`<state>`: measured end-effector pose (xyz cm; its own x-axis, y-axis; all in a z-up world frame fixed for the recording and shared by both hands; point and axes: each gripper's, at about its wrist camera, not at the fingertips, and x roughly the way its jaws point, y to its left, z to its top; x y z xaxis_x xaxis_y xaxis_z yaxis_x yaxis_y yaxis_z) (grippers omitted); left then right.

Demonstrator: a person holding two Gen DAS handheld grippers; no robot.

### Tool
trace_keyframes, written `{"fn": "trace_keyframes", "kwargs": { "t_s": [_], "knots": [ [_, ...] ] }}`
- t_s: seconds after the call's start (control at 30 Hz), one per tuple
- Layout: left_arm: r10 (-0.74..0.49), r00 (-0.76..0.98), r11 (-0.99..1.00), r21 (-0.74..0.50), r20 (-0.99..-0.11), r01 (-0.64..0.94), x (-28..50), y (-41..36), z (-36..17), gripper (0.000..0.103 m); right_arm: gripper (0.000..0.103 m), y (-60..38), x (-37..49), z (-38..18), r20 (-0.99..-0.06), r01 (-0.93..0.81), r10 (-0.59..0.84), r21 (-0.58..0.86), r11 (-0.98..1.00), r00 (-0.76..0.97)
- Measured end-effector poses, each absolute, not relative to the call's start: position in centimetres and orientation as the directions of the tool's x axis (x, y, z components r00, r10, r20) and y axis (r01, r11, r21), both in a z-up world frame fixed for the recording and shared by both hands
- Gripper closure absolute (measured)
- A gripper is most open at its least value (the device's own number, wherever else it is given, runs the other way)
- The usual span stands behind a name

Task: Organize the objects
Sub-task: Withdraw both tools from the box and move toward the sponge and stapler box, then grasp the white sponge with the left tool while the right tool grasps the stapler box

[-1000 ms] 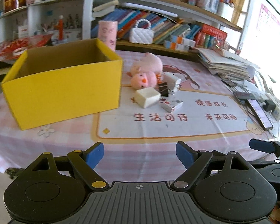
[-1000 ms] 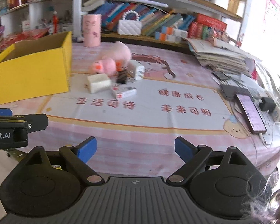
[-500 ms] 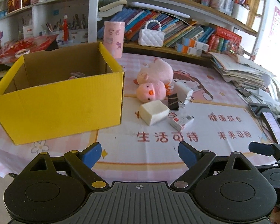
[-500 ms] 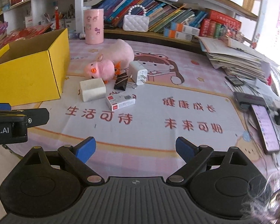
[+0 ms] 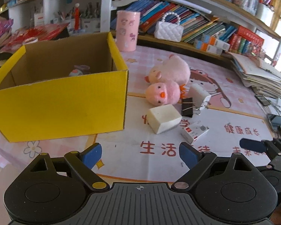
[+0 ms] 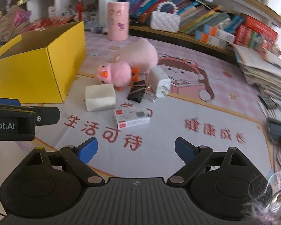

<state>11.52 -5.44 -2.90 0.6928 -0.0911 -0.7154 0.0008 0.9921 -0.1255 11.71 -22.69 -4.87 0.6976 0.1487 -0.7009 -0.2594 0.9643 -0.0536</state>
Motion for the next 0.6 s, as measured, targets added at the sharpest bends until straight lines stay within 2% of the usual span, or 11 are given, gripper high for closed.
{"fn": "trace_keyframes", "kwargs": {
  "t_s": [0.3,0.53,0.6],
  "knots": [
    [-0.049,0.678,0.989,-0.128,-0.733,-0.067,12.0,-4.9,-3.1,0.012,0.023,-22.8,15.9,-6.3,-0.68,-0.298,0.191,-0.042,0.954,0.708],
    [-0.042,0.674,0.987,-0.133,-0.738,-0.085,12.9,-5.0,-3.0,0.012,0.032,-22.5,18.6,-7.5,-0.717,-0.347,0.228,-0.021,0.938,0.659],
    [-0.048,0.673,0.988,-0.134,-0.738,-0.077,13.3,-5.4,-3.0,0.012,0.038,-22.4,18.9,-7.8,-0.725,-0.37,0.246,-0.014,0.929,0.644]
  ]
}}
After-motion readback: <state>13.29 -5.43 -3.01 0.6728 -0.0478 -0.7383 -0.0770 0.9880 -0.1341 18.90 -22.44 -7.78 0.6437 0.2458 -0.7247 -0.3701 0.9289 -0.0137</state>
